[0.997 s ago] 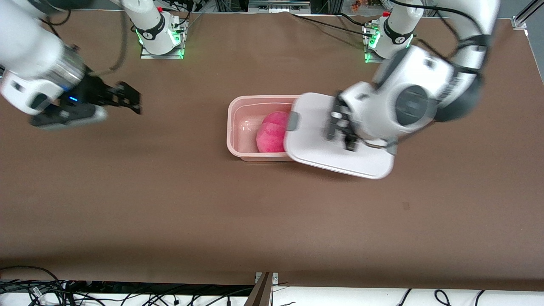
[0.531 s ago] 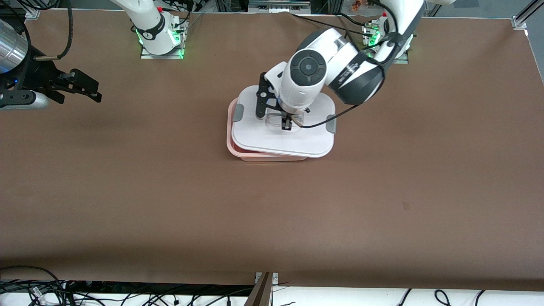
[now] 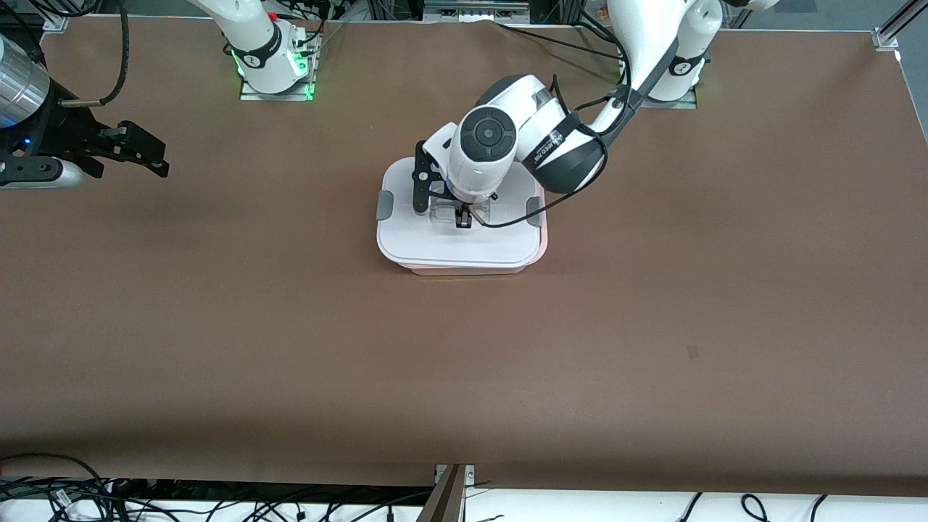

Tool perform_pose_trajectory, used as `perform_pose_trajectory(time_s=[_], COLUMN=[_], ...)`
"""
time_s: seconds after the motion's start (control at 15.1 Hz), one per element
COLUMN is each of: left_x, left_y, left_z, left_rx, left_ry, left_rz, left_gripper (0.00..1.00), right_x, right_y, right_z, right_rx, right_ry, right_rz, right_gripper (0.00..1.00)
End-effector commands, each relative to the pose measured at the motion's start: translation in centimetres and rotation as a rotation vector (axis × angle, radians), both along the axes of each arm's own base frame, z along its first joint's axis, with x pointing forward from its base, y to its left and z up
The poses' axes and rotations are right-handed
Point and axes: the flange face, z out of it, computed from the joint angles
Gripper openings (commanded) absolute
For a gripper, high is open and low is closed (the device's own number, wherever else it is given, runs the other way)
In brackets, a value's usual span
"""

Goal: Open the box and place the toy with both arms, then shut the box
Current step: 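Lower the white lid onto the pink tub with the left gripper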

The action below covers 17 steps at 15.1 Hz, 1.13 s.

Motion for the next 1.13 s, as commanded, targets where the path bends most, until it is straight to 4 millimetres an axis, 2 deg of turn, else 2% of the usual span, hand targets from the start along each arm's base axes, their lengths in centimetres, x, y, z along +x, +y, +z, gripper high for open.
perform_pose_trajectory(time_s=[0.0, 0.66, 1.06], left_x=[0.2, -0.5, -0.3], left_y=[0.2, 1.2, 1.2], left_z=[0.2, 0.0, -0.7], left_rx=[0.014, 0.091, 0.084], left_ry=[-0.024, 0.015, 0.024], left_rz=[0.003, -0.037, -0.013], left_gripper=[0.00, 0.00, 0.00], right_x=[0.1, 0.5, 0.5], right_y=[0.1, 0.0, 0.4], right_z=[0.1, -0.7, -0.6], right_rx=[-0.015, -0.007, -0.018], right_ry=[-0.024, -0.007, -0.012], right_rz=[0.014, 0.048, 0.068], right_gripper=[1.00, 1.00, 1.00])
